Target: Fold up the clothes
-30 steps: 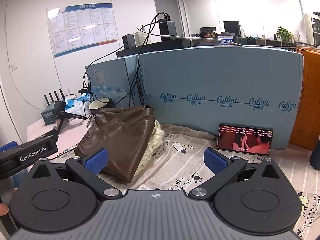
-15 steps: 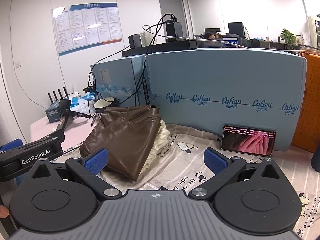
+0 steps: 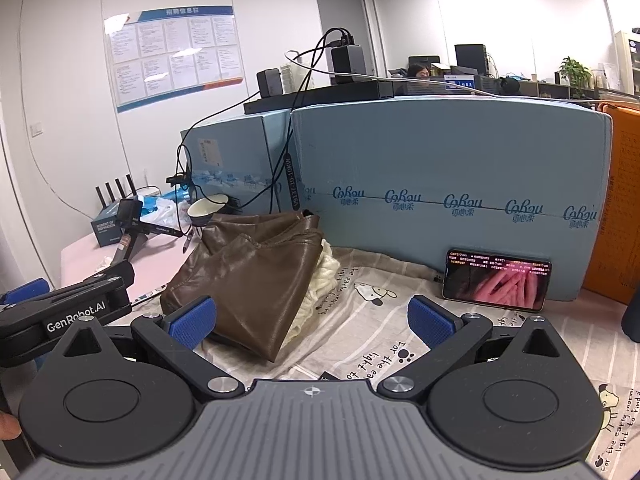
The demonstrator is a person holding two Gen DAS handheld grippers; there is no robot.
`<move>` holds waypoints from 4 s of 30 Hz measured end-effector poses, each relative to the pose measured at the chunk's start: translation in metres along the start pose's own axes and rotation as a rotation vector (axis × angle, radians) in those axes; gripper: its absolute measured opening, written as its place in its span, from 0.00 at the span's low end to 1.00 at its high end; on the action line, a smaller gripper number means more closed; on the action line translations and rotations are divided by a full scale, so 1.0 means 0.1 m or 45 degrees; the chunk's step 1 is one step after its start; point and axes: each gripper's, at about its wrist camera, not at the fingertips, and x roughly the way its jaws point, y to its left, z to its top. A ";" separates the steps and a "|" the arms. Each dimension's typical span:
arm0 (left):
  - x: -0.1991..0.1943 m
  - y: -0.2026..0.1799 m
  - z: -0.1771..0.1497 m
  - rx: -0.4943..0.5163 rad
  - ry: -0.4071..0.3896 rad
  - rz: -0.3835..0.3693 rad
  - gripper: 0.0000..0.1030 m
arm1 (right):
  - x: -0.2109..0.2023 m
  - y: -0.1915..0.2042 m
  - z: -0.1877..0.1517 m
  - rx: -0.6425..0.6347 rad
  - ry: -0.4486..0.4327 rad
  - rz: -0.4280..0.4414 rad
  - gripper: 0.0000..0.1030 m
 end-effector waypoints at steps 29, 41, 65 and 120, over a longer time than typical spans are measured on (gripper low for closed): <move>0.03 -0.04 0.01 0.004 0.007 -0.018 1.00 | 0.06 -0.03 0.00 0.012 0.029 -0.021 1.00; 0.03 -0.04 0.00 0.005 0.008 -0.019 1.00 | 0.05 -0.05 -0.01 0.019 0.034 -0.019 1.00; 0.01 -0.03 -0.02 0.004 0.012 -0.012 1.00 | 0.05 -0.02 -0.01 0.013 0.038 -0.011 1.00; 0.05 -0.04 0.00 0.001 0.010 -0.024 1.00 | 0.05 -0.01 0.01 -0.008 0.033 -0.006 1.00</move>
